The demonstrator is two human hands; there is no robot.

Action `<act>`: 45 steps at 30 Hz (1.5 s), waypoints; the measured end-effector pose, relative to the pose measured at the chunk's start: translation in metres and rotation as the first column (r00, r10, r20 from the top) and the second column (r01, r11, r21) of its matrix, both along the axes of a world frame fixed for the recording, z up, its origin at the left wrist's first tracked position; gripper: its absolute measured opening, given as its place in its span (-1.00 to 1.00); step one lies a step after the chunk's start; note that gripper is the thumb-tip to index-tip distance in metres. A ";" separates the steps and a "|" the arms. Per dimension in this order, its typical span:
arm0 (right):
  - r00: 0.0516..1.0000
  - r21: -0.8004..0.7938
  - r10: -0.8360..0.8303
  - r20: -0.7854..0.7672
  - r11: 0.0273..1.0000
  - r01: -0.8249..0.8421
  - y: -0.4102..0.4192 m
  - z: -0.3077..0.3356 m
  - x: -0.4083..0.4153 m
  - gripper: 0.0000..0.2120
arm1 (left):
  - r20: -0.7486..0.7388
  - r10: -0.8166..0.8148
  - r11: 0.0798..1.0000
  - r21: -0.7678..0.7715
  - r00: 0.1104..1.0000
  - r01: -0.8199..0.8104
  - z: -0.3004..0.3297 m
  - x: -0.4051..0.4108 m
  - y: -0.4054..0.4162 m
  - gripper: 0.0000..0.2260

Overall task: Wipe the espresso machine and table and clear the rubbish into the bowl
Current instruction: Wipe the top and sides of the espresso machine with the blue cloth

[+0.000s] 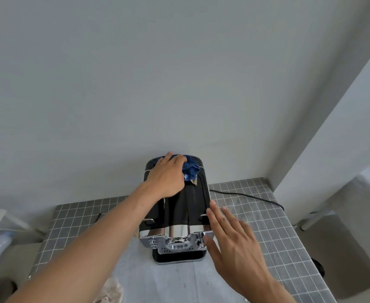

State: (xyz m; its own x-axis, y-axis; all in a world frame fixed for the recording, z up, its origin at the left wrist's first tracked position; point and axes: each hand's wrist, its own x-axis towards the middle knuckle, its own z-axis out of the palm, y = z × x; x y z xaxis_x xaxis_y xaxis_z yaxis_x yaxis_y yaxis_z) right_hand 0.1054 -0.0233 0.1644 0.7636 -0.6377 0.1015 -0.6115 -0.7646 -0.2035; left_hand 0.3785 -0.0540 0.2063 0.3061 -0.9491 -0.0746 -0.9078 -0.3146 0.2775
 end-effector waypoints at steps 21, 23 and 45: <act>1.000 0.001 -0.001 0.027 1.000 0.001 0.001 -0.003 0.000 -0.40 | -0.138 -0.225 0.965 -0.166 0.965 0.201 0.007 -0.044 0.097 -0.72; 1.000 0.011 0.006 0.027 1.000 -0.006 0.000 -0.004 -0.001 -0.39 | -0.141 -0.232 0.963 -0.177 0.963 0.206 0.006 -0.043 0.099 -0.73; 0.999 0.025 -0.006 0.032 1.000 0.005 0.004 -0.001 0.000 -0.37 | -0.264 0.113 0.925 -0.324 0.958 -0.199 0.023 -0.022 0.037 -0.68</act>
State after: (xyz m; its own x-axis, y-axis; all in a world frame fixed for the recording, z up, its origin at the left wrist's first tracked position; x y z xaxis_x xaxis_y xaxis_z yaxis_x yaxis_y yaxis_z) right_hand 0.1051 -0.0194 0.1636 0.7564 -0.6448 0.1102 -0.6087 -0.7554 -0.2424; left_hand 0.3570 -0.0174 0.2294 0.4662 -0.8703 0.1586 -0.7496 -0.2934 0.5932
